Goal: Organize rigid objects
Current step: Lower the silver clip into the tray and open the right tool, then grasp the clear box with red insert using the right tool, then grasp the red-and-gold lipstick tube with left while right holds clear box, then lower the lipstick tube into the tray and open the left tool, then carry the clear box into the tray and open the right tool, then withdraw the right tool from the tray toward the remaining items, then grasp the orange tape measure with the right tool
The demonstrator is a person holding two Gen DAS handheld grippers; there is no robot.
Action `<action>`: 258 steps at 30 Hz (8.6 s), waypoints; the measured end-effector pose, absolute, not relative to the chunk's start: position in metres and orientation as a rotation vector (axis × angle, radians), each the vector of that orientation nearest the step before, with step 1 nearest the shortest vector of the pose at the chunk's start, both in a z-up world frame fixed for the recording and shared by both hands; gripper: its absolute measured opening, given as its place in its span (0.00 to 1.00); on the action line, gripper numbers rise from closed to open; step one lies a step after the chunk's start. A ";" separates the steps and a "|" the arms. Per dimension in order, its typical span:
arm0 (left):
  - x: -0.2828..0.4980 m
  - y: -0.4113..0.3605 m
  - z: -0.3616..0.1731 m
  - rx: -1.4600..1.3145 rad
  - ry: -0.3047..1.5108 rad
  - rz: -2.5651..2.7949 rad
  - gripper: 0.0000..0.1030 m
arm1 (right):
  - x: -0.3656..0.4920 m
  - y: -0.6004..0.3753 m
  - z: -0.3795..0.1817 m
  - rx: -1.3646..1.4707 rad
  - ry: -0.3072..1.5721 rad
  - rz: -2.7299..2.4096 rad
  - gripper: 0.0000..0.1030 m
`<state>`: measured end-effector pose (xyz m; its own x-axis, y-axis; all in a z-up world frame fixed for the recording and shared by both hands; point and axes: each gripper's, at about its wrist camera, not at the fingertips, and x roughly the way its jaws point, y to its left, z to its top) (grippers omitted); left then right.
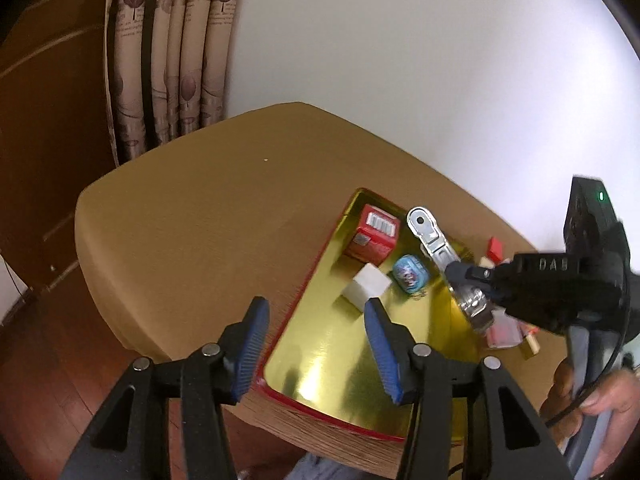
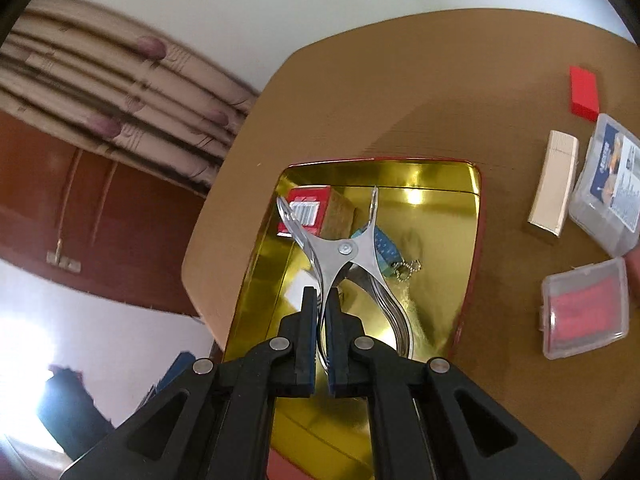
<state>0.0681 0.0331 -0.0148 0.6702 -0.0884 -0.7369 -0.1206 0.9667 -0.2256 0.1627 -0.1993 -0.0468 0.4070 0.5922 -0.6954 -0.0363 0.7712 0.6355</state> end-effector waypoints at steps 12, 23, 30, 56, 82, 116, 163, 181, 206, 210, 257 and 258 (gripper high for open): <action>0.072 0.029 -0.031 -0.241 0.890 0.004 0.49 | 0.176 -0.194 -0.073 0.615 1.111 0.340 0.08; 0.072 0.025 -0.035 -0.212 0.905 0.009 0.49 | 0.146 -0.211 -0.051 0.574 0.998 0.331 0.51; 0.073 0.021 -0.037 -0.200 0.919 0.010 0.49 | 0.108 -0.263 -0.031 0.621 0.916 0.335 0.74; 0.073 0.007 -0.039 -0.097 0.921 0.021 0.50 | 0.118 -0.284 -0.077 0.232 1.017 0.109 0.91; 0.054 -0.072 -0.006 -0.087 0.952 -0.326 0.50 | -0.033 -0.491 -0.089 0.218 0.921 -0.302 0.66; 0.187 -0.278 -0.092 -0.176 1.369 -0.285 0.36 | -0.046 -0.542 -0.112 0.393 0.790 -0.178 0.66; 0.135 -0.051 -0.032 0.066 1.125 -0.024 0.34 | -0.035 -0.529 -0.113 0.300 0.821 -0.226 0.67; 0.007 0.045 -0.025 -0.213 0.919 0.172 0.40 | -0.032 -0.515 -0.091 0.515 0.854 -0.122 0.66; 0.006 0.053 -0.043 -0.407 0.956 0.008 0.40 | 0.167 -0.199 -0.035 0.419 0.997 0.287 0.66; 0.008 0.057 -0.048 -0.447 0.962 0.000 0.41 | 0.187 -0.188 -0.044 0.364 0.996 0.246 0.66; -0.012 -0.057 -0.020 0.078 0.839 -0.058 0.41 | 0.070 -0.403 -0.087 0.309 0.825 -0.043 0.88; -0.012 -0.058 -0.020 0.083 0.845 -0.062 0.41 | 0.076 -0.401 -0.089 0.300 0.833 -0.041 0.87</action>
